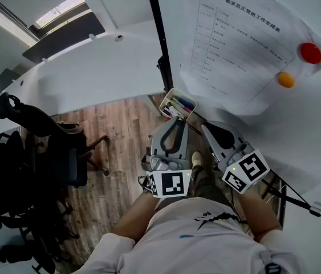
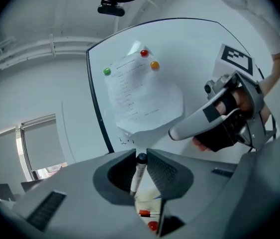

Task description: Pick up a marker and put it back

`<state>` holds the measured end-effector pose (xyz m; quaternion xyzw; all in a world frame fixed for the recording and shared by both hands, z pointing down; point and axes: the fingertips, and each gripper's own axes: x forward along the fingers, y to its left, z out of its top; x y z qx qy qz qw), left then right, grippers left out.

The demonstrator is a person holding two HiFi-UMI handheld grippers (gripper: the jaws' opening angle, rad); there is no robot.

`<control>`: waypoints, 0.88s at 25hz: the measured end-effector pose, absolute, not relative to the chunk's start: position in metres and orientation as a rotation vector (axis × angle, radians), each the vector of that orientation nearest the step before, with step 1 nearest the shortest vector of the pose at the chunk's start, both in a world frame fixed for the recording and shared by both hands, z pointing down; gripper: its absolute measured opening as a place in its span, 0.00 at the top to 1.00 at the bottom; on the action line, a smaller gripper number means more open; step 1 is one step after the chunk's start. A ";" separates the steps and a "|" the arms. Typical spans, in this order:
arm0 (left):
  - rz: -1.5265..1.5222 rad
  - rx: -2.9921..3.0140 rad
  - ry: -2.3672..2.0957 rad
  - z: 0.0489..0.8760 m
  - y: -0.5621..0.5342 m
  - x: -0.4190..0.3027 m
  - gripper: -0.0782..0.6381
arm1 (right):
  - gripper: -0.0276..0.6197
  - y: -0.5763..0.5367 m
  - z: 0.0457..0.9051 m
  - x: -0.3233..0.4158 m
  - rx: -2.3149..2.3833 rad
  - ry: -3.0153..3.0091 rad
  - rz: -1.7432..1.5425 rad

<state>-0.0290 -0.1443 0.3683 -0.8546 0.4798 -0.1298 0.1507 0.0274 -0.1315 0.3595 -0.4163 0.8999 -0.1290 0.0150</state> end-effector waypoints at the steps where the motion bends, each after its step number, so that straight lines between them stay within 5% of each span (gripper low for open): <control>1: -0.365 -2.456 1.381 0.367 -0.146 -0.028 0.79 | 0.94 -0.133 0.358 0.028 -1.295 2.800 -0.396; 22: -0.417 -2.486 1.406 0.408 -0.194 -0.007 0.79 | 0.94 -0.167 0.385 0.037 -1.258 2.850 -0.472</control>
